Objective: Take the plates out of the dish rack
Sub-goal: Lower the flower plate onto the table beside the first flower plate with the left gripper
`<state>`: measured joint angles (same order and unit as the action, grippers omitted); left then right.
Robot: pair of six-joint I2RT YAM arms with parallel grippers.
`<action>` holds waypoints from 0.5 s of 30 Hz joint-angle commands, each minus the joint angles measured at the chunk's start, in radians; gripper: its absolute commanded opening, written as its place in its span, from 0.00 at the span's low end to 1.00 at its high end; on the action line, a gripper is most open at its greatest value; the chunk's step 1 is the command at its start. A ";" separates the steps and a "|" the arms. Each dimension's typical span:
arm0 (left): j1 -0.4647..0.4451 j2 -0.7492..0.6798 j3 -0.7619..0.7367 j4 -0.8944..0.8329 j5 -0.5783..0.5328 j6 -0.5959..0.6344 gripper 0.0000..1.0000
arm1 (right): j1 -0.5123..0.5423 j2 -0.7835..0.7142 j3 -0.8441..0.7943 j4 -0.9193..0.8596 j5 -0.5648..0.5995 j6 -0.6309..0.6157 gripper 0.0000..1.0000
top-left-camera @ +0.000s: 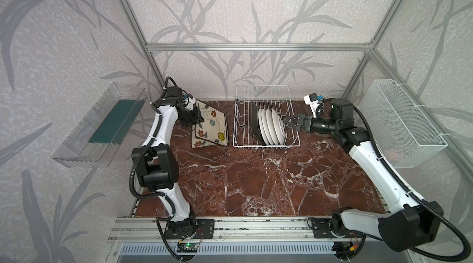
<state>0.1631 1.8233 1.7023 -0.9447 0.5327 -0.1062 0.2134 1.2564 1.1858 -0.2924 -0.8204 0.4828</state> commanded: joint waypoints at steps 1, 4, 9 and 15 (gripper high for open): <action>0.025 -0.017 0.031 0.096 0.141 0.007 0.00 | 0.007 0.006 -0.003 0.027 -0.011 0.007 0.99; 0.037 -0.012 0.008 0.150 0.182 -0.032 0.00 | 0.010 0.011 -0.009 0.031 -0.013 0.014 0.99; 0.051 0.012 -0.026 0.195 0.231 -0.061 0.00 | 0.015 0.008 -0.009 0.037 -0.013 0.015 0.99; 0.062 0.044 -0.035 0.164 0.246 -0.026 0.00 | 0.015 0.008 -0.006 0.032 -0.019 0.010 0.99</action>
<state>0.2184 1.8889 1.6554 -0.8352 0.6476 -0.1413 0.2230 1.2629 1.1805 -0.2817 -0.8207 0.4931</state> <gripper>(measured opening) 0.157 0.991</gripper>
